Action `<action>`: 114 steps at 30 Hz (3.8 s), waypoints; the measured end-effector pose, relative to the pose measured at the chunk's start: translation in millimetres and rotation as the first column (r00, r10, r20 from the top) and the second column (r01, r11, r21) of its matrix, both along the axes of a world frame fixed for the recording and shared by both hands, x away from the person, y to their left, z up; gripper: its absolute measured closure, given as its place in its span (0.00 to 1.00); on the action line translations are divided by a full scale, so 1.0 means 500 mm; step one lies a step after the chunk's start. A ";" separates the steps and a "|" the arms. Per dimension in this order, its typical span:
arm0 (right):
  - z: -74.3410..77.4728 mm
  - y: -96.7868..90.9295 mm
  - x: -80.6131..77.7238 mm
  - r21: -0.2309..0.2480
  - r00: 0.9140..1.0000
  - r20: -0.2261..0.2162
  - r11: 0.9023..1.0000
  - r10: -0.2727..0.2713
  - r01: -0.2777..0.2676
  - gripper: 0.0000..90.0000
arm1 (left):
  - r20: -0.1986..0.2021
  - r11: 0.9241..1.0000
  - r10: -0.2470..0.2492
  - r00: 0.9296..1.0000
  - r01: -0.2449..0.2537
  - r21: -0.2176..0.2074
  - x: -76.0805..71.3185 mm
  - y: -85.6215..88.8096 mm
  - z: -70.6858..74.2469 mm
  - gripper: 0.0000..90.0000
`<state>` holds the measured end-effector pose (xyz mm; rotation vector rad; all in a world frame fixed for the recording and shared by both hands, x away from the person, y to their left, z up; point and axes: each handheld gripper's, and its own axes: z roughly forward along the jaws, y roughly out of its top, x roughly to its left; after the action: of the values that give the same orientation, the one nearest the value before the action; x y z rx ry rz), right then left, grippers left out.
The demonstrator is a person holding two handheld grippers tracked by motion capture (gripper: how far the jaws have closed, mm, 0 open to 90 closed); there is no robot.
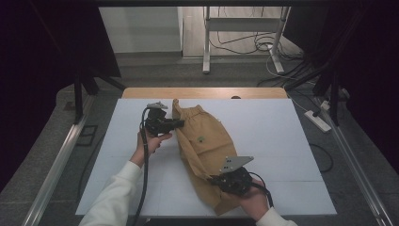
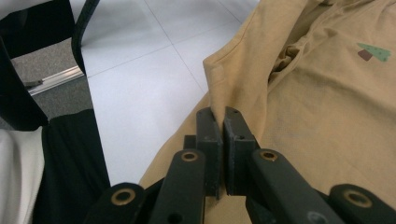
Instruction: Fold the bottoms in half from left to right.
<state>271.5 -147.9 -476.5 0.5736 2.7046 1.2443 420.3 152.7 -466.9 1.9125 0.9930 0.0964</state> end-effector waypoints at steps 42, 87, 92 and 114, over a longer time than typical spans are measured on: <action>-0.006 -0.080 -0.008 -0.019 0.996 -0.023 0.997 -0.082 0.081 0.96 | -0.008 0.999 -0.053 0.999 0.053 0.011 0.027 -0.094 -0.023 0.89; -0.027 -0.123 0.003 -0.052 0.989 -0.074 0.991 -0.129 0.125 0.96 | -0.055 0.994 -0.081 0.995 0.085 0.075 0.068 -0.189 -0.057 0.88; -0.027 -0.119 -0.003 -0.054 0.990 -0.080 0.992 -0.115 0.111 0.96 | -0.064 0.993 -0.082 0.995 0.087 0.081 0.071 -0.201 -0.064 0.87; -0.033 -0.146 0.004 -0.033 0.978 -0.031 0.978 -0.206 0.205 0.47 | -0.013 0.989 -0.053 0.998 0.055 0.135 0.042 -0.205 -0.040 0.36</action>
<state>273.4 -221.1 -492.9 0.8529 2.6050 1.1499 441.4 50.5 -487.0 2.0638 0.9611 0.1263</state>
